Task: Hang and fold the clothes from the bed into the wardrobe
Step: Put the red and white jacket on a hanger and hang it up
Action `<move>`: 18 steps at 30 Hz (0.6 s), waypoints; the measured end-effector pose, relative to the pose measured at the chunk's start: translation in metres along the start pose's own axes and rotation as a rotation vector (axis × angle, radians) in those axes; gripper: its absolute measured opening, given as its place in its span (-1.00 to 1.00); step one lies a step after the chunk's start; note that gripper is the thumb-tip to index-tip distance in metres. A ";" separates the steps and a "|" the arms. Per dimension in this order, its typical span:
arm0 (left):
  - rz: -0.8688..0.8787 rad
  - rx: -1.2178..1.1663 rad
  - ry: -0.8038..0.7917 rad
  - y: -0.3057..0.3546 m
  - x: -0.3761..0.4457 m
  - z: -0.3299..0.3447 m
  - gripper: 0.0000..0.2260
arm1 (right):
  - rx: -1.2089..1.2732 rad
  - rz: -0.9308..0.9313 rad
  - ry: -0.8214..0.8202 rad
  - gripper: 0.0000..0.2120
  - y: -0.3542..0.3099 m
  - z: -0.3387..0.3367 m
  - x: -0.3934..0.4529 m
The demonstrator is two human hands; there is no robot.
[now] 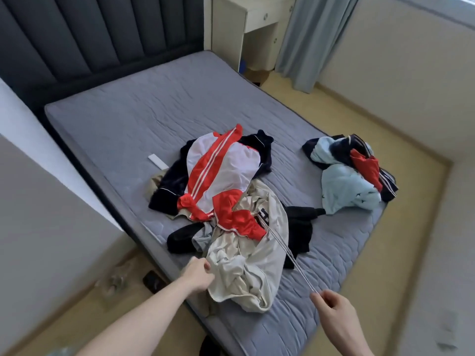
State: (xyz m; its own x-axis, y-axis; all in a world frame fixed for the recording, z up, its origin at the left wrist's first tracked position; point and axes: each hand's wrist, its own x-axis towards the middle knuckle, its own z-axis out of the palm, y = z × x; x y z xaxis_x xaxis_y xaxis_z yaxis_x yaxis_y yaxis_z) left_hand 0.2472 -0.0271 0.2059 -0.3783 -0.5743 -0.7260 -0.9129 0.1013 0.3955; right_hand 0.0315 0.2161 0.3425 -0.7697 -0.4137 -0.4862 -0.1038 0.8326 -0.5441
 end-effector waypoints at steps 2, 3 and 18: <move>0.027 0.065 -0.013 0.014 0.038 -0.002 -0.76 | 0.029 0.044 0.017 -0.55 -0.004 0.012 0.026; 0.049 0.102 -0.021 0.021 0.057 -0.001 -0.74 | 0.037 0.068 0.022 -0.55 -0.004 0.018 0.038; 0.144 0.466 -0.172 0.066 0.280 0.062 -0.39 | 0.143 0.148 0.053 -0.59 0.016 0.094 0.179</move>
State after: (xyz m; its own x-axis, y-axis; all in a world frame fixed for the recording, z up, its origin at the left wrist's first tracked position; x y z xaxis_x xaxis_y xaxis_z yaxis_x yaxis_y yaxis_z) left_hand 0.0716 -0.1309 -0.0058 -0.4891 -0.3896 -0.7804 -0.8064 0.5430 0.2343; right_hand -0.0491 0.1210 0.1822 -0.8023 -0.2678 -0.5335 0.1005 0.8204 -0.5629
